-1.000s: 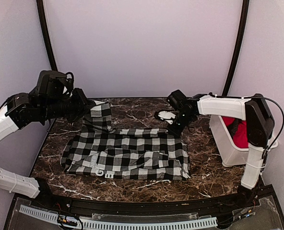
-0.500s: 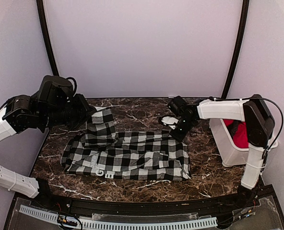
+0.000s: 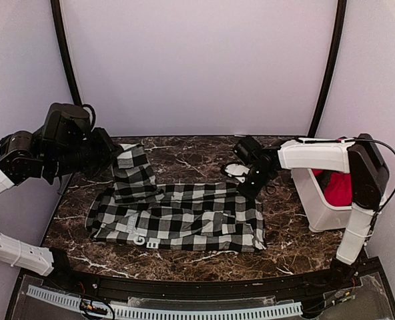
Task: Fold and stack the mixed laundry pile
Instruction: Fold the 1/3-folded shirt at the center of the board.
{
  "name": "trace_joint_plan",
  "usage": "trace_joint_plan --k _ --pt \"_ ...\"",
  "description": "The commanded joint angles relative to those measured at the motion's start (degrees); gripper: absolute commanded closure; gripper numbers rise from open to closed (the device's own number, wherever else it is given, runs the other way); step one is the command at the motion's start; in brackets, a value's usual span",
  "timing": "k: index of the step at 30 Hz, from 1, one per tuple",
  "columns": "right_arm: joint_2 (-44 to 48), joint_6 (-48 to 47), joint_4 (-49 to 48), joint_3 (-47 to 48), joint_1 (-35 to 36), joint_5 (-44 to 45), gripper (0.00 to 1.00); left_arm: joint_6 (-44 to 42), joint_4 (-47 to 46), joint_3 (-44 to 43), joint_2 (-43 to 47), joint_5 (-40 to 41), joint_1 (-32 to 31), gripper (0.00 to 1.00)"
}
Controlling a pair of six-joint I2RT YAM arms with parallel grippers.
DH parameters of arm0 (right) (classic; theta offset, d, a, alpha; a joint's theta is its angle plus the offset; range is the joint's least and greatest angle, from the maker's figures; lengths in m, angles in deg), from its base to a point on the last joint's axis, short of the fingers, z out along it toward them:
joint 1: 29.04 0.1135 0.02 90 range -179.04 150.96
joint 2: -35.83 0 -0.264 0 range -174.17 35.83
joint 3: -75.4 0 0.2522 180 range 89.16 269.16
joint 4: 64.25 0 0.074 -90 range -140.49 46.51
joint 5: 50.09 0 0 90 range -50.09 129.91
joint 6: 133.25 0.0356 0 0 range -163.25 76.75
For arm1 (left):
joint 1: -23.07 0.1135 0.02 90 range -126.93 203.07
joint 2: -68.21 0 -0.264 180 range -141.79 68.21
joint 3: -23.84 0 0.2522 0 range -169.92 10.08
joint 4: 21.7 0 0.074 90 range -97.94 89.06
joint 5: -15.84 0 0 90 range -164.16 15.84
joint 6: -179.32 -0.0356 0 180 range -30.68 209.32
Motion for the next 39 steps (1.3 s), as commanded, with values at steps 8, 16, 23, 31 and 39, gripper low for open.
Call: trace_joint_plan --k 8,16,23,31,39 --pt "-1.05 2.15 3.54 -2.23 1.74 1.44 1.0 -2.75 -0.21 -0.3 0.91 -1.04 -0.26 1.0" --pt "1.17 2.4 5.61 -2.96 2.95 0.01 1.0 -3.7 0.62 -1.23 1.47 -0.79 -0.26 1.0" --pt "1.82 3.74 7.48 -2.79 4.32 1.13 1.0 -4.07 3.9 -2.43 3.22 2.38 -0.19 1.0" --pt "3.86 5.16 10.21 -1.84 5.14 0.93 1.0 -4.34 4.76 -2.33 3.74 3.3 -0.2 1.0" --pt "5.0 6.61 11.76 -1.61 7.46 -0.67 1.0 -6.05 4.59 -3.1 4.45 4.74 0.24 1.0"
